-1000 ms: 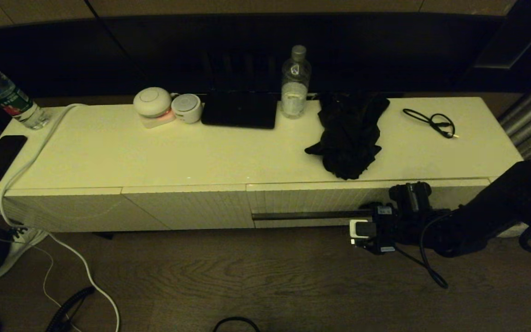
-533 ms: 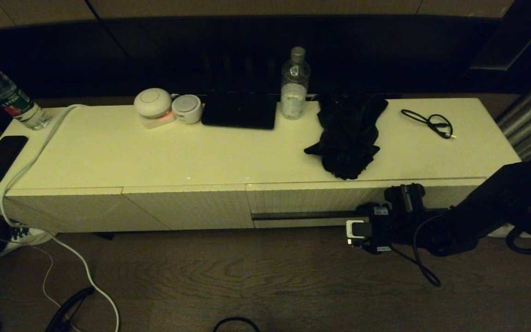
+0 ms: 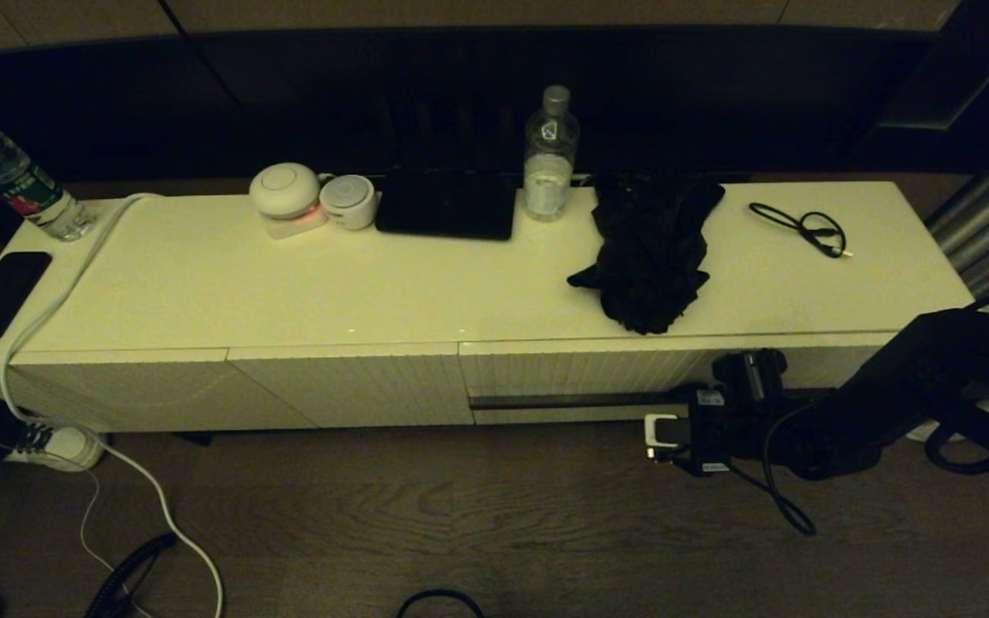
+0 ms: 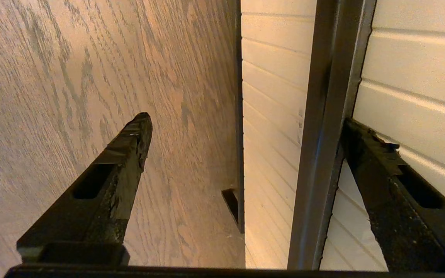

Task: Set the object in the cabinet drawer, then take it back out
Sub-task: Open the drawer

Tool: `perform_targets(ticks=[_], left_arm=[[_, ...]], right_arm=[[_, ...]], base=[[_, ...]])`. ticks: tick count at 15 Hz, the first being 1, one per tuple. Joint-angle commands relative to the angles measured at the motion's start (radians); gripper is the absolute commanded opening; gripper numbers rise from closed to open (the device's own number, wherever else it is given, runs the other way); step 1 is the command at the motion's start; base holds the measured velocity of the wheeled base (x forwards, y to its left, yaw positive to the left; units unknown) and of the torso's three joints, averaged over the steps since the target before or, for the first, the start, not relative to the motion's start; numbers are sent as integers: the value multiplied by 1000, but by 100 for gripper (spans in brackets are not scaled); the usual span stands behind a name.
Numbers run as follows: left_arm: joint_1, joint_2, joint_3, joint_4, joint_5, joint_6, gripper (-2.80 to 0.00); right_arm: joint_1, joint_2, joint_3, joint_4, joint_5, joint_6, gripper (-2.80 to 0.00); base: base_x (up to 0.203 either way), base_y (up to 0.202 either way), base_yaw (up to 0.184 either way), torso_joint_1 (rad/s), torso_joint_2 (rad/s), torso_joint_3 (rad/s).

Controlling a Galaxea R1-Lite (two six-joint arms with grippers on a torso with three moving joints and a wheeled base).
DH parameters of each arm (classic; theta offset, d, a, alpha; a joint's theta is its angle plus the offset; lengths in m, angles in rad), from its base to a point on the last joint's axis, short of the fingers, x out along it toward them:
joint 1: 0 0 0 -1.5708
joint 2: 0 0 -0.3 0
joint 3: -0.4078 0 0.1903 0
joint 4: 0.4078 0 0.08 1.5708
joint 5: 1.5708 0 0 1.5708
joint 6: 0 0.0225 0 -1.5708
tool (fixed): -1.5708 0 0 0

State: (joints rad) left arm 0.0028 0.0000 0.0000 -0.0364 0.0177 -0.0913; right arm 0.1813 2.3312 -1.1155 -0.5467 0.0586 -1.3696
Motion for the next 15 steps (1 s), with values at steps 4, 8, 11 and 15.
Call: perform_targets(ticks=[4,8,11,15], left_arm=[[0,-2,0,0,1,-1,-280],[0,-2,0,0,1,-1,-280],[0,-2,1,0,1,-1,-280],[0,-2,1,0,1,-1,-280]], right_arm=[[1,17,-2,2,4,-8,0],[3,8,62,2,6,7,0],[4,-14,106,2,7,11,0],[13,-61,192,2,9,22,0]], base=[[0,0,0,0,0,0],[0,0,0,0,0,0],[0,0,0,0,0,0],[0,0,0,0,0,0]])
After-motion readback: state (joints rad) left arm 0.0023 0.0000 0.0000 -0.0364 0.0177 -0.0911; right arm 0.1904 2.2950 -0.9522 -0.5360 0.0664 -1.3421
